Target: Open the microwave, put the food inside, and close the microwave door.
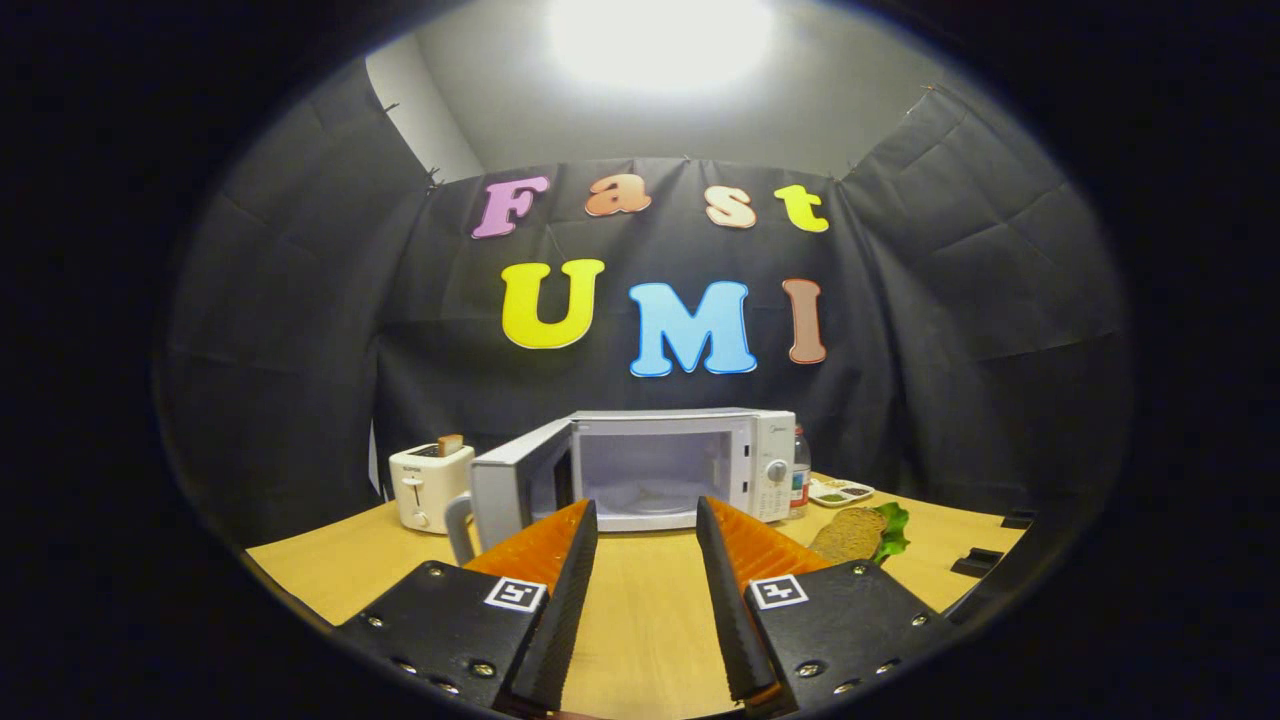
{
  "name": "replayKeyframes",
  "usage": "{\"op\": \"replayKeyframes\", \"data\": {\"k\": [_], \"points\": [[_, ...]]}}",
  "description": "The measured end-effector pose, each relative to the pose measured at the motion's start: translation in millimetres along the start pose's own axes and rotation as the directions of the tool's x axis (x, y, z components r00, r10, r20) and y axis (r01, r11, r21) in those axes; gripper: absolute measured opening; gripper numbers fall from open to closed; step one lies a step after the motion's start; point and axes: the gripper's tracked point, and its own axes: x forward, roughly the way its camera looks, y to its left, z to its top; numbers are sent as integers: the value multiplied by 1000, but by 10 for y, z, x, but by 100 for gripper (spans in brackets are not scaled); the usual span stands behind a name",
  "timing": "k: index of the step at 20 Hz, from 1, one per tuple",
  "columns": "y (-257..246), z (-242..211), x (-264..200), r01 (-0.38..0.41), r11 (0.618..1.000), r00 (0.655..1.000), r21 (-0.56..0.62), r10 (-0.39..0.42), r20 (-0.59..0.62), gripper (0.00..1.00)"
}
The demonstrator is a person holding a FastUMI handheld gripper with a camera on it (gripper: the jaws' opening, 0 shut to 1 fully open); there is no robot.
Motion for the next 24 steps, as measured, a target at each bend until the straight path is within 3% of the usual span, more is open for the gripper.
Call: {"op": "replayKeyframes", "data": {"k": [6, 11, 17, 20, 24], "points": [[-1111, -234, 237, 127, 991, 991, 48, -124, -46, 60], [-1801, -540, 429, 174, 980, 982, 100, -164, -96, 60], [-2228, -1005, 701, 148, 938, 977, 313, -89, -196, 60], [-2364, -1032, 731, 153, 929, 980, 338, -99, -171, 65], [-2277, -1217, 885, 104, 931, 977, 350, -31, -209, 65]]}}
